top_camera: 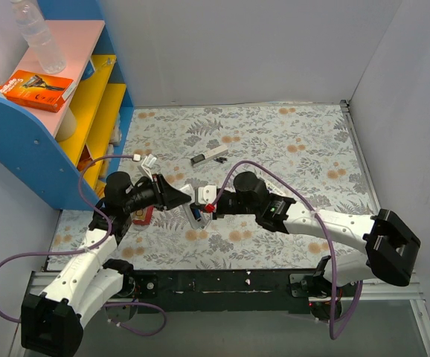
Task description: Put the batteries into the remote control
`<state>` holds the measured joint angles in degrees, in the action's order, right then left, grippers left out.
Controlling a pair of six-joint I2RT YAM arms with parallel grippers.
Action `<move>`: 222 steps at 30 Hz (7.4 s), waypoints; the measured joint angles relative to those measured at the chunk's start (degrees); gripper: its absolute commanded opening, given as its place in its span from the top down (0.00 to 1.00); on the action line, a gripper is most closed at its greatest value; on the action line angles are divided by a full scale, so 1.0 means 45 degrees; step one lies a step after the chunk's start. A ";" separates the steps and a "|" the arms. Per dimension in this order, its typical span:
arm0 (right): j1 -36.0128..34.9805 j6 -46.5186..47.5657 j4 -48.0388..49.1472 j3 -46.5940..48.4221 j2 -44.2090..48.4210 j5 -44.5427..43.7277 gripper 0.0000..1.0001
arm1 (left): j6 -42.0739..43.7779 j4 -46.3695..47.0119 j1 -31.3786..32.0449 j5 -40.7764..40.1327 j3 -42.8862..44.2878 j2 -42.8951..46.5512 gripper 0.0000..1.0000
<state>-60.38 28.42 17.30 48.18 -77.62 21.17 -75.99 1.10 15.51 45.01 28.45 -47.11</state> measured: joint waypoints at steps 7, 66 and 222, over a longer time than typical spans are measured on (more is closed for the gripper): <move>0.0000 -0.0457 0.1666 -0.0971 0.0175 -0.0447 0.99 | -0.0214 0.0223 -0.0019 -0.0039 -0.0185 0.0194 1.00; 0.2875 -0.6110 -0.2948 0.0821 -0.1642 -0.3385 0.18 | 0.3691 -0.3225 0.0107 -0.5236 0.0952 0.1681 1.00; 0.2579 -0.8364 -0.7354 -0.0772 -0.1943 -0.7028 0.24 | 0.3784 -0.1200 -0.0170 -0.0928 0.0282 0.2501 1.00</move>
<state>-48.77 -9.21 -15.79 44.71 -86.37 -10.46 -58.96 -4.29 14.74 40.84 29.71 -35.86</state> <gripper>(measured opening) 0.762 0.248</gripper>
